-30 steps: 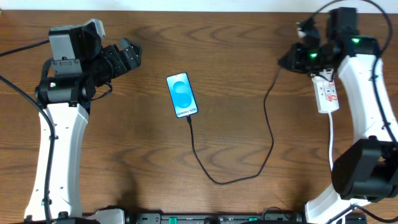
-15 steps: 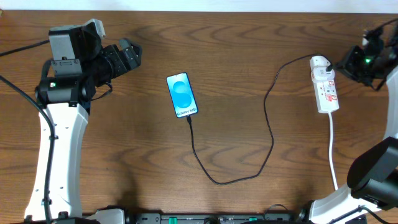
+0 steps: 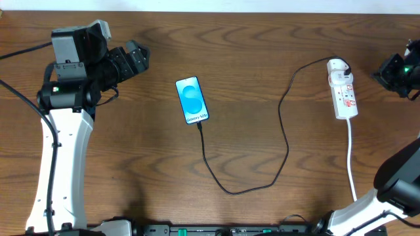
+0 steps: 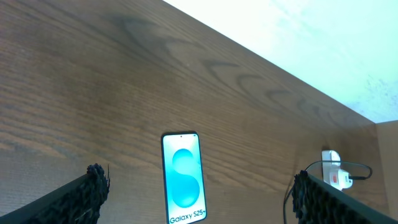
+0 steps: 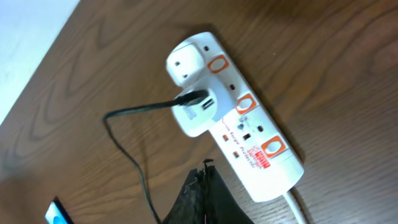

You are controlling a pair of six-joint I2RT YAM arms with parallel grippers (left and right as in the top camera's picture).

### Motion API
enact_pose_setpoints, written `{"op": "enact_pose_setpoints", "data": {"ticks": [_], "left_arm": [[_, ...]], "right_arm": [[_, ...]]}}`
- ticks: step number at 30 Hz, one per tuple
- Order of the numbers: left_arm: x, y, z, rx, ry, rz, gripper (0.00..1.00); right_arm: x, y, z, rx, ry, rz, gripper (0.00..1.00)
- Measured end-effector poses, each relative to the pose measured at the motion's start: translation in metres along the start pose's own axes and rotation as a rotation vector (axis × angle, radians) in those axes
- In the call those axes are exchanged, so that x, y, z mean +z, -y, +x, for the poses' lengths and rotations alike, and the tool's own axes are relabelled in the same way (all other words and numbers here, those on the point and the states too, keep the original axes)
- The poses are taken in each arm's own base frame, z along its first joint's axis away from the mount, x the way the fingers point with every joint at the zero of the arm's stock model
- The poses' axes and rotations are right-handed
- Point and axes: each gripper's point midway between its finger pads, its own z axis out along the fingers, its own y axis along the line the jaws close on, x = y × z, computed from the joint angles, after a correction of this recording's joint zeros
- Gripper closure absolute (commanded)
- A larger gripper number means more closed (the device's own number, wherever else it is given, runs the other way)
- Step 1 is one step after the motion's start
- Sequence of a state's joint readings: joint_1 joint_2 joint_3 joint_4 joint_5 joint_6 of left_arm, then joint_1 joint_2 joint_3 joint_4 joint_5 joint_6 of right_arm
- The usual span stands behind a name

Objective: Plug charger to phone and switch on socket
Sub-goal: 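Move the right gripper to the power strip's orange switch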

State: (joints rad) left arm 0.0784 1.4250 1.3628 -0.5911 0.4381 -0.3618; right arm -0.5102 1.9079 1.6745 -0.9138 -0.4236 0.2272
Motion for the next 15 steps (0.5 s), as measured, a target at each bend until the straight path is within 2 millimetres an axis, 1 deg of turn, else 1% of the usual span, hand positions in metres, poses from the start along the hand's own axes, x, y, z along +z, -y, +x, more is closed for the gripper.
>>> {"op": "enact_pose_setpoints", "data": {"ticks": [4, 8, 15], "left_arm": [[0.0, 0.0, 0.0, 0.0, 0.0, 0.0, 0.04], [0.0, 0.0, 0.0, 0.0, 0.0, 0.0, 0.04], [0.0, 0.0, 0.0, 0.0, 0.0, 0.0, 0.04]], "right_arm": [[0.018, 0.009, 0.0, 0.001, -0.022, -0.001, 0.99], [0.037, 0.014, 0.004, -0.027, -0.06, -0.016, 0.99], [0.052, 0.021, 0.003, -0.072, -0.069, -0.021, 0.99]]}}
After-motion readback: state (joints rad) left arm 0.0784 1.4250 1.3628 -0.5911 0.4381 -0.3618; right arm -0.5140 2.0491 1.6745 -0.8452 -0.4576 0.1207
